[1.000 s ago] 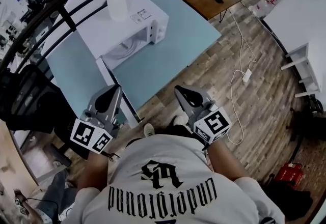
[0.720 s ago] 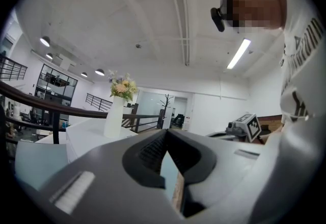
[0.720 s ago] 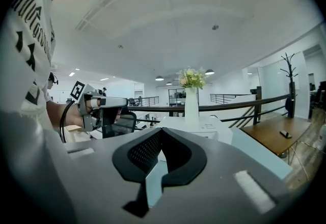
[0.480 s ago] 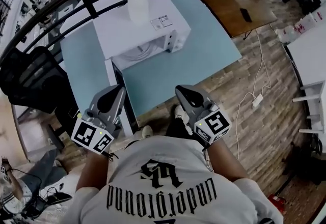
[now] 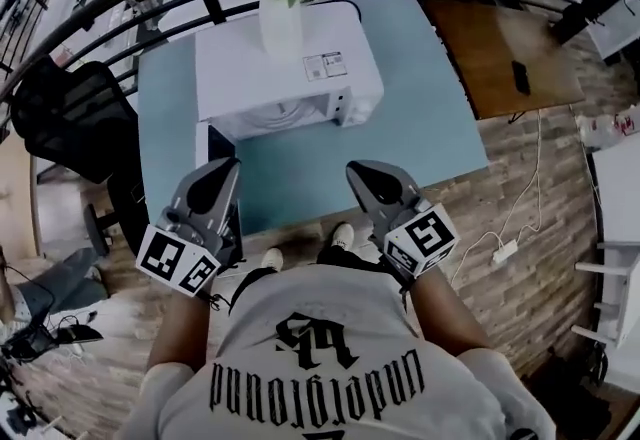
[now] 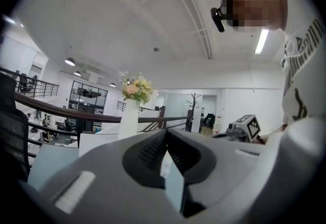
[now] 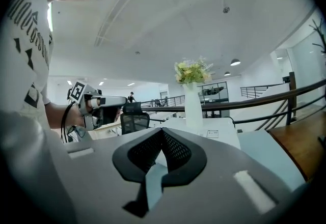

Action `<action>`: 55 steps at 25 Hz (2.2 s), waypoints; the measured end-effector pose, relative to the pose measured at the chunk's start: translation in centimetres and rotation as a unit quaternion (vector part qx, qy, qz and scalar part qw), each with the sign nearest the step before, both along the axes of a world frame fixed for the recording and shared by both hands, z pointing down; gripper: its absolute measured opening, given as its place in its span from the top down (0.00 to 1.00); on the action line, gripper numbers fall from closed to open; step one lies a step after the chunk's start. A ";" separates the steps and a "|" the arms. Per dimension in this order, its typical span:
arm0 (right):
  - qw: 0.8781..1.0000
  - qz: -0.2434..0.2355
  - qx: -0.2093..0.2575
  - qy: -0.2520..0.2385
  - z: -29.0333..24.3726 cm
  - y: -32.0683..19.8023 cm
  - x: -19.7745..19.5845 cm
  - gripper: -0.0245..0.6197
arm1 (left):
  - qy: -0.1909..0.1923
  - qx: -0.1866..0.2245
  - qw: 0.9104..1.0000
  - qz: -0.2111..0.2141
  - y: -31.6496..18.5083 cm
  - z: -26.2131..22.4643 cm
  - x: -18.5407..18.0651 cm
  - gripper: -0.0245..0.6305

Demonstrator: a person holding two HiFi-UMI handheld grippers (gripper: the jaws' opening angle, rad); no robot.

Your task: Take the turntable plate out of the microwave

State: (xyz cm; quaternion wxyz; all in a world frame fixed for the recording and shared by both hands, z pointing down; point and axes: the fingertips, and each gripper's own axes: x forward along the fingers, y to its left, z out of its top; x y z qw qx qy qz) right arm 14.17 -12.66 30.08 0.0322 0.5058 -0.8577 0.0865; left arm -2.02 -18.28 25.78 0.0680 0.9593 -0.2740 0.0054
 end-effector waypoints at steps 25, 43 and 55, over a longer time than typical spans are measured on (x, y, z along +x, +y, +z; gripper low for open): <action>0.975 -0.165 -0.117 -0.093 7.0 -6.0 -1.1 0.95 | 0.009 -0.059 0.987 -0.149 -3.9 9.2 3.0 0.89; 0.953 -0.174 -0.208 -0.137 18.8 -10.4 -5.7 0.89 | 0.006 -0.084 0.986 -0.142 -7.8 17.6 3.1 0.89; 0.885 -0.067 -0.338 -0.313 27.1 -15.8 -6.3 0.79 | 0.004 -0.090 0.984 -0.153 -10.3 20.8 2.2 0.89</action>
